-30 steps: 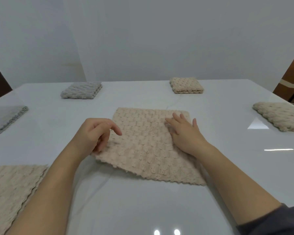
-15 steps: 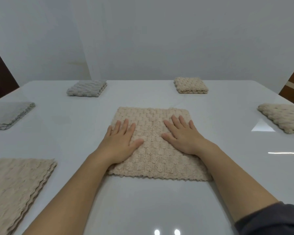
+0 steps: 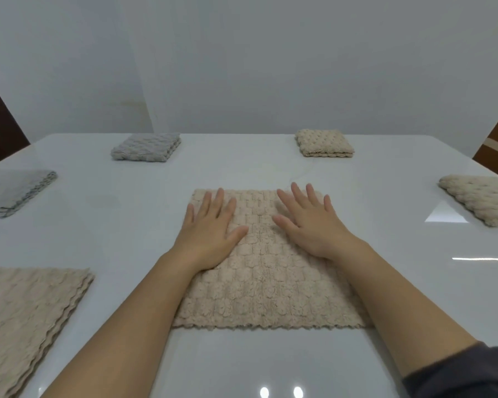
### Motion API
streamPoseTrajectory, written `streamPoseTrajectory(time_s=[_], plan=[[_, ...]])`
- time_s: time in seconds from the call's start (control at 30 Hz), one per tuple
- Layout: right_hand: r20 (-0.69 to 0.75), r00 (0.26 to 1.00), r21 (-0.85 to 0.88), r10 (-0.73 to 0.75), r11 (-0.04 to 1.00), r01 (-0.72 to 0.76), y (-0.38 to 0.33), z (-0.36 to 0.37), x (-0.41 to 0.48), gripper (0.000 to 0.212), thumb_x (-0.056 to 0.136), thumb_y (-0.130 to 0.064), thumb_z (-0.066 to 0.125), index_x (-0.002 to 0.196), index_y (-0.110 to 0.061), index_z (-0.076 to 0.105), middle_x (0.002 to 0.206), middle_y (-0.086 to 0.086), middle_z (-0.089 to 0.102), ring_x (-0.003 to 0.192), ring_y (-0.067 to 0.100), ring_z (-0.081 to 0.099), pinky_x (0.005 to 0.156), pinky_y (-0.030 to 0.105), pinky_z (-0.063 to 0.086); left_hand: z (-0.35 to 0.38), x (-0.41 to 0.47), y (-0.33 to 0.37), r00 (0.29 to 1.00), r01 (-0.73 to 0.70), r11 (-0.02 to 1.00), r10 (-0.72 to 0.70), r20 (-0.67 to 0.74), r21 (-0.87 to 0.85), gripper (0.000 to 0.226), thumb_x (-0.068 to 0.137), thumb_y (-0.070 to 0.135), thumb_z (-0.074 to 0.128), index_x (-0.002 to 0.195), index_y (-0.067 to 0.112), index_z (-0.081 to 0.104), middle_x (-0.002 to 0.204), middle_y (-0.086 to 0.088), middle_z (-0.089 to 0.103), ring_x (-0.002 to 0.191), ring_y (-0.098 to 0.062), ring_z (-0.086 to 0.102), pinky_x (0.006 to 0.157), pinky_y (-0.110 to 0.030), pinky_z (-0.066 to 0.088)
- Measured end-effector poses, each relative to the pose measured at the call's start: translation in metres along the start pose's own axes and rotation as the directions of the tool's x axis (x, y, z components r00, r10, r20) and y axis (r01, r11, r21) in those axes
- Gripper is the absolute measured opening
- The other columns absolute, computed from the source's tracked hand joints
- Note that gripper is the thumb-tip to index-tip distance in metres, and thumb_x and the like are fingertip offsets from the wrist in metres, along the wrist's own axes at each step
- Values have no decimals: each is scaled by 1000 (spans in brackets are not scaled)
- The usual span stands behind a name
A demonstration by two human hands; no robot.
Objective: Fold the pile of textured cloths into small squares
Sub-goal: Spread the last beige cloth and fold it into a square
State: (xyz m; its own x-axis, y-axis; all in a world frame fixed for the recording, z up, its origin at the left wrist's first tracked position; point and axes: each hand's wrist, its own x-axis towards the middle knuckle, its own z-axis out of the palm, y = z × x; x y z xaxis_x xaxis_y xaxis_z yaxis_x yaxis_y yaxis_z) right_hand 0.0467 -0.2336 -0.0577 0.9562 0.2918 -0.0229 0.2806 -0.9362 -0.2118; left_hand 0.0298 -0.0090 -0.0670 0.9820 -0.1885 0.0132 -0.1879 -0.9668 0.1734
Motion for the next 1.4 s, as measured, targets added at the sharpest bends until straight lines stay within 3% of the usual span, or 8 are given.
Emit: streamPoseTrajectory(time_s=[0.3,0.5,0.63,0.83,0.97,1.2,1.3,1.4], plan=[[217,976,-79,34,997,-17,1,4,-7,71,94,-68,15,154,-36,-8,161,-3,-19,148,24,-20,119,49,-11,-1,-14,-2,976,66,997,-70,205,28,75,93,68,15,153,31,-11,160,1,-21,147,-20,-20,119,-45,-10],[6,1000,-8,-23,1000,23,-11,6,-1,69,96,-65,15,155,-35,-4,162,-2,-15,147,23,-22,119,51,-12,-9,-3,2,999,-35,998,35,0,-53,70,97,59,21,154,31,-6,160,5,-19,146,-14,-22,119,-43,-11],[72,997,-49,-7,999,10,-16,17,6,67,96,-65,13,155,-36,-1,163,-4,-12,149,22,-18,119,51,-10,8,4,1,996,-44,999,45,81,-7,65,97,61,16,154,35,-1,161,8,-13,147,-14,-16,119,-45,-9],[66,996,-42,56,998,-53,-12,18,11,68,96,-66,13,155,-36,1,163,-5,-11,149,22,-16,119,50,-10,2,-4,-13,993,117,993,-116,31,-28,67,98,59,14,155,27,1,162,1,-10,149,-17,-12,120,-44,-7],[58,998,-18,25,1000,-24,-8,15,8,69,95,-66,15,155,-34,1,163,-4,-11,149,22,-17,118,50,-11,3,-19,-5,998,13,1000,-11,67,-21,68,97,61,14,155,30,-3,161,3,-14,147,-14,-16,120,-42,-10],[28,999,-35,37,999,-36,-3,7,-9,67,98,-60,14,156,-28,3,164,0,-7,149,23,-14,119,51,-9,-1,-23,-9,994,5,1000,-7,110,22,67,97,61,13,154,31,-5,162,3,-15,148,-15,-15,120,-42,-8],[-22,1000,-18,18,1000,-18,-18,3,-27,62,103,-48,15,156,-22,-2,163,1,-13,148,21,-18,120,49,-9,-9,-35,0,1000,22,1000,-22,22,-2,63,101,51,16,156,24,-1,162,-1,-13,148,-17,-15,120,-40,-8],[22,999,-36,-49,998,50,-45,14,-48,62,103,-45,14,156,-19,-6,162,0,-18,148,20,-20,120,49,-9,-4,-53,29,998,-63,998,63,-20,3,59,103,42,16,156,22,-1,162,1,-13,148,-15,-15,120,-40,-8]])
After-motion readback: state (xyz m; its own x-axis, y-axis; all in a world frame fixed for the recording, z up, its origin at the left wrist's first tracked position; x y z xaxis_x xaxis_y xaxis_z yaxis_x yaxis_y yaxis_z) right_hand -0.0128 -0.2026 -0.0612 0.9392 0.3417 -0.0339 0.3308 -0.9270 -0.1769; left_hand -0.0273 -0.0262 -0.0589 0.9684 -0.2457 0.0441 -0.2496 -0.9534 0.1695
